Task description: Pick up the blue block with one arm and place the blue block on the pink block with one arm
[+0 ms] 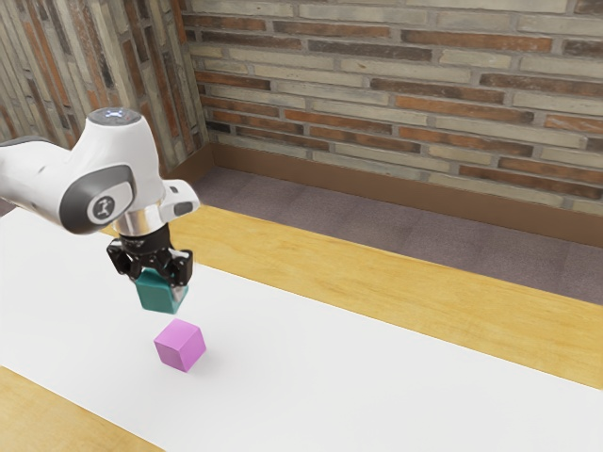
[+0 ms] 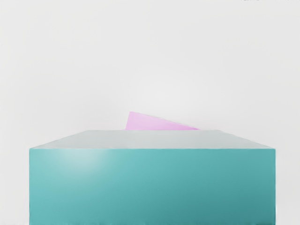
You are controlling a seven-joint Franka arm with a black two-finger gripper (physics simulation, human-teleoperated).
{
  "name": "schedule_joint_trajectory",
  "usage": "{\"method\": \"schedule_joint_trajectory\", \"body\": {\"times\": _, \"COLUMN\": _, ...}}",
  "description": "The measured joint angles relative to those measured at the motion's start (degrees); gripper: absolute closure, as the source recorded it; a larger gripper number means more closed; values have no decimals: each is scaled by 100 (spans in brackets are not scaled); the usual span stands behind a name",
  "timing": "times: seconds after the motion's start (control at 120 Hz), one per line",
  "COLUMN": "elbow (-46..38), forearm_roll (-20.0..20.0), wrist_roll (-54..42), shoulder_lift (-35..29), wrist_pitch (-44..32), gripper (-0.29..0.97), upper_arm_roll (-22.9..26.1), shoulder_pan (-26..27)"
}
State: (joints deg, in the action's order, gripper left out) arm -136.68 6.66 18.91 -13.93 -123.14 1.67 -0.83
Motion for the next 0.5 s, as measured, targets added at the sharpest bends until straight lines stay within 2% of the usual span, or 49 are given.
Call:
{"method": "schedule_joint_trajectory", "body": {"times": 0.35, "elbow": 20, "forearm_roll": 282, "wrist_roll": -335, "shoulder_lift": 66, "wrist_pitch": -23, "gripper": 31, "upper_arm_roll": 0, "shoulder_pan": -238}}
{"method": "schedule_joint_trajectory", "body": {"times": 0.5, "elbow": 19, "forearm_roll": 349, "wrist_roll": -591, "shoulder_lift": 367, "wrist_pitch": -302, "gripper": 31, "upper_arm_roll": 0, "shoulder_pan": -298}}
